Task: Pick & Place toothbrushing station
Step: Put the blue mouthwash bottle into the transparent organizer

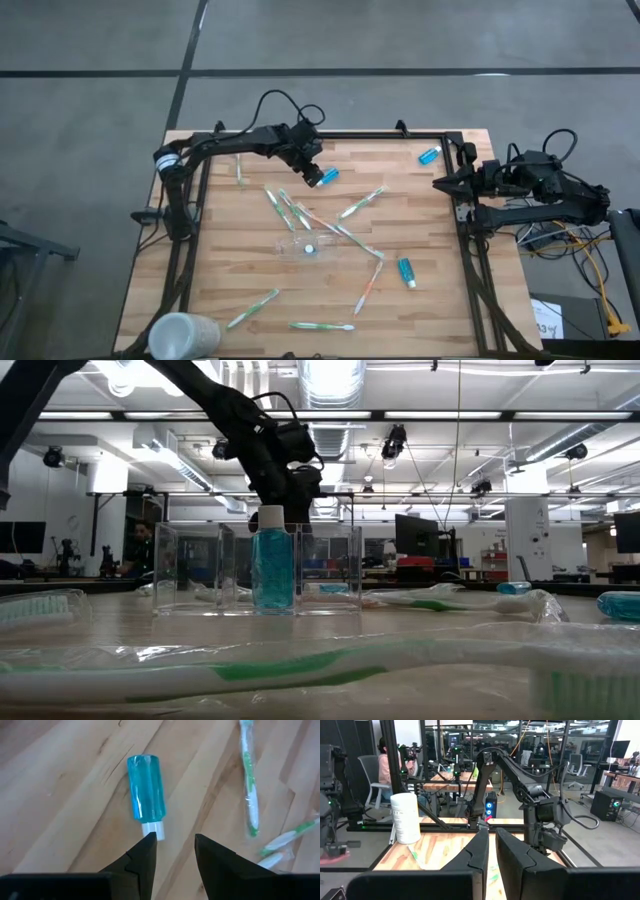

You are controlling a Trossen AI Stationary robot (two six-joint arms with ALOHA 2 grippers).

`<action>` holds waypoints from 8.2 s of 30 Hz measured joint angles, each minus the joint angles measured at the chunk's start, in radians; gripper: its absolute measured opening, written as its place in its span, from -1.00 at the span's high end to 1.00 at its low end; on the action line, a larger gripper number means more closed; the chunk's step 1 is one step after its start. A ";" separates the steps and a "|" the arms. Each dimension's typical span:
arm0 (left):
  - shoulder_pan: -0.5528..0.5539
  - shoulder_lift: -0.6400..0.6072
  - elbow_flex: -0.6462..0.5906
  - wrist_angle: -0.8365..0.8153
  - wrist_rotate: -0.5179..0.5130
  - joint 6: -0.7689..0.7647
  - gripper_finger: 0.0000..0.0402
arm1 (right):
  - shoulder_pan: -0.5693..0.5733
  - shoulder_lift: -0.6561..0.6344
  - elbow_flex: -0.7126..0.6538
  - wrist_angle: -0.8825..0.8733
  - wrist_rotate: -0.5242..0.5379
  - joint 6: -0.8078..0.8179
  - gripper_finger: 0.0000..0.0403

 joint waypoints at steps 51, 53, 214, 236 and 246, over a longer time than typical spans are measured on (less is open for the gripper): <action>-0.015 0.107 -0.063 0.128 -0.030 -0.034 -0.01 | 0.000 0.000 0.000 0.000 0.000 0.000 0.83; -0.015 0.107 -0.064 0.135 -0.029 -0.035 -0.01 | 0.000 0.000 0.000 0.000 0.000 0.000 0.83; -0.019 0.129 -0.033 0.010 0.049 -0.015 0.49 | 0.000 0.000 0.000 0.000 0.000 0.000 0.83; -0.041 0.035 0.402 -0.807 -0.153 0.072 0.49 | 0.000 0.000 0.000 0.000 0.000 0.000 0.83; -0.147 0.009 0.544 -1.027 -0.258 0.092 0.50 | 0.000 0.000 0.000 0.000 0.000 0.000 0.83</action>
